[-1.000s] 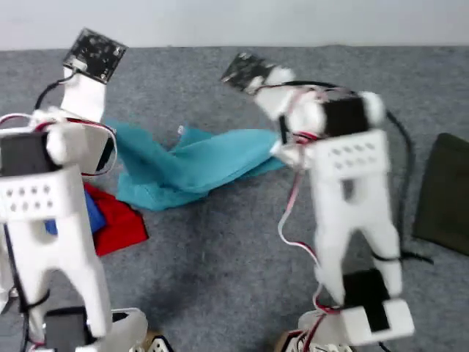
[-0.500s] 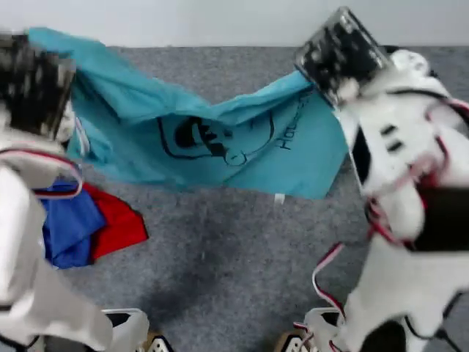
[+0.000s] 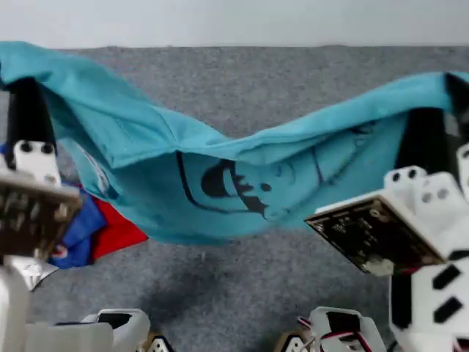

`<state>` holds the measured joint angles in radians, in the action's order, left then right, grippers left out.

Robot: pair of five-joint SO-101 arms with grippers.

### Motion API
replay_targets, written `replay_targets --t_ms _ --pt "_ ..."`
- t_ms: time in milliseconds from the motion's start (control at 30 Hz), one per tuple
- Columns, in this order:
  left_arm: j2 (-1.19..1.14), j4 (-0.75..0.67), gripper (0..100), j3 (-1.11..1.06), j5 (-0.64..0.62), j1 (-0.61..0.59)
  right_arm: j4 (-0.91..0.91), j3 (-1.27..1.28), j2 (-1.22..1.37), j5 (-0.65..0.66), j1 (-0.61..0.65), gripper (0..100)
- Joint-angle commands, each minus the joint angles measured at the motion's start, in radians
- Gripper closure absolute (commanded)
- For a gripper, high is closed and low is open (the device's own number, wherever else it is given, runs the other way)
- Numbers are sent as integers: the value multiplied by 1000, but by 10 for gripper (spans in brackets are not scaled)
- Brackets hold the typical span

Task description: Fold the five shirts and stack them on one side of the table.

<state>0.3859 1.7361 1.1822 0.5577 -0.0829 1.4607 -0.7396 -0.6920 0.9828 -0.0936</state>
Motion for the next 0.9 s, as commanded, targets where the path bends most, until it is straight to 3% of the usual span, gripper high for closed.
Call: replay_targets --t_ms 0,233,500,600,867 --pt "55 20 985 16 35 11 36 -34 -48 11 -68 987" --pt "184 20 985 -206 83 11 232 -25 -22 64 -73 987" --pt "216 -15 985 -809 183 15 243 198 170 61 -12 987" --pt "216 -186 985 -1075 198 21 182 319 254 60 19 987" --pt "164 -845 985 -1598 198 23 -220 626 446 60 38 987"
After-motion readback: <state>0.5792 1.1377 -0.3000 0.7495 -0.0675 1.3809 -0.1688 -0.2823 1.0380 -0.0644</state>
